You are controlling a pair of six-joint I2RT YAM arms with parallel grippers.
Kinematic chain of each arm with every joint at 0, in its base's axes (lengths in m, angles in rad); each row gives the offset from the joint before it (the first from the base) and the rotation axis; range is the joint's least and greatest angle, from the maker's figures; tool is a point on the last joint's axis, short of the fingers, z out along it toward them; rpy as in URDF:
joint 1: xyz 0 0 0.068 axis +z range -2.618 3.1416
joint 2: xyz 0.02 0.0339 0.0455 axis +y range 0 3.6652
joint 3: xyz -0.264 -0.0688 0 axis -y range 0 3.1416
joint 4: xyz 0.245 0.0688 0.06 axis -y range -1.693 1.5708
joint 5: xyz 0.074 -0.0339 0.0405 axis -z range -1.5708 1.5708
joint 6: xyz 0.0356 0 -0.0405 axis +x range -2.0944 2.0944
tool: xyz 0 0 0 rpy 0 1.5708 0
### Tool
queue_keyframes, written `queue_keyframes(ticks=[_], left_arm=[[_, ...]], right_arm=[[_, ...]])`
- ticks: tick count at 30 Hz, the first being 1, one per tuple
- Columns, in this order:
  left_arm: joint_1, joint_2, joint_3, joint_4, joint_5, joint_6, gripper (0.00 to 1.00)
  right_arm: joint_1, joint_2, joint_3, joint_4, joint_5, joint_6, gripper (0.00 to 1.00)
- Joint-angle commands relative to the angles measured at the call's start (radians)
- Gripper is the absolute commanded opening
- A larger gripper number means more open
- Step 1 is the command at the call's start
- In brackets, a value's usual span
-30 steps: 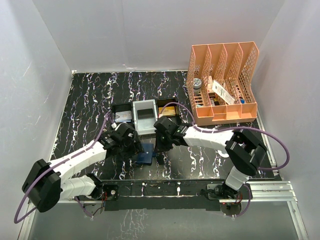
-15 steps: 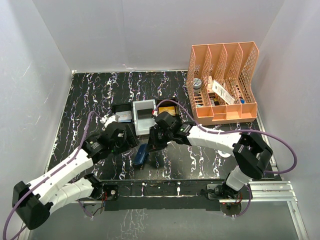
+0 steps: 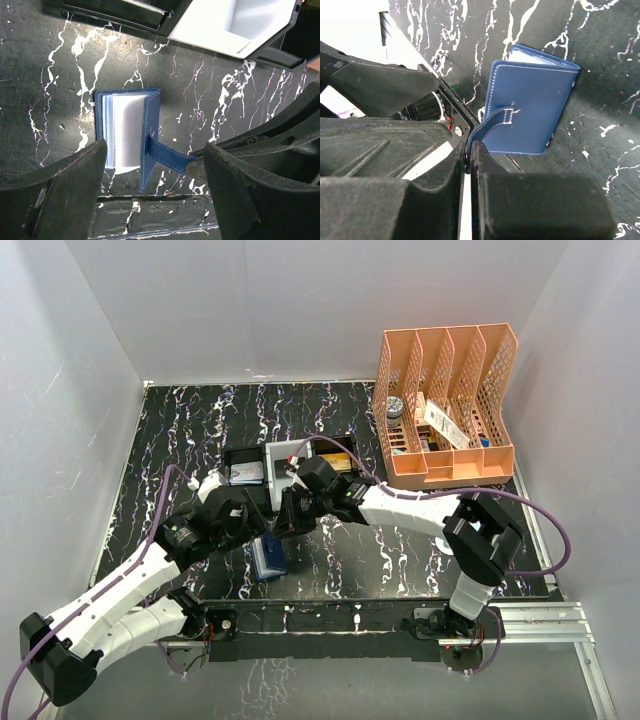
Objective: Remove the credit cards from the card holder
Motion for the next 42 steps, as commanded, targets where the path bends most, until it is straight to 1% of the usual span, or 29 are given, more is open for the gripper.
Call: queue_keyframes(ticks=[1, 8, 11, 13, 21, 25, 27, 33, 42], left_arm=[[0.000, 0.015, -0.003, -0.026, 0.001, 0.003, 0.75], [0.000, 0.017, -0.038, 0.038, 0.050, -0.001, 0.73], [0.001, 0.013, -0.051, 0.078, 0.077, 0.004, 0.74], [0.000, 0.017, -0.062, 0.109, 0.105, 0.014, 0.74], [0.000, 0.075, -0.111, 0.216, 0.229, 0.028, 0.68], [0.000, 0.094, -0.124, 0.245, 0.261, 0.036, 0.65], [-0.001, 0.101, -0.128, 0.233, 0.253, 0.027, 0.65], [0.000, 0.114, -0.120, 0.187, 0.173, 0.022, 0.72], [0.000, 0.204, -0.113, 0.275, 0.145, 0.069, 0.73]], right_arm=[[-0.014, -0.041, -0.051, 0.010, 0.053, -0.001, 0.00], [-0.110, -0.169, -0.286, 0.026, 0.114, 0.020, 0.00], [-0.161, -0.190, -0.365, 0.047, 0.091, 0.017, 0.00], [-0.173, -0.195, -0.392, 0.064, 0.075, 0.014, 0.00], [-0.173, -0.190, -0.398, 0.064, 0.078, 0.006, 0.00], [-0.175, -0.183, -0.393, 0.061, 0.079, 0.000, 0.00], [-0.174, -0.180, -0.393, 0.061, 0.080, -0.002, 0.00], [-0.175, -0.171, -0.398, 0.057, 0.089, -0.003, 0.00], [-0.175, -0.157, -0.403, 0.056, 0.090, -0.005, 0.00]])
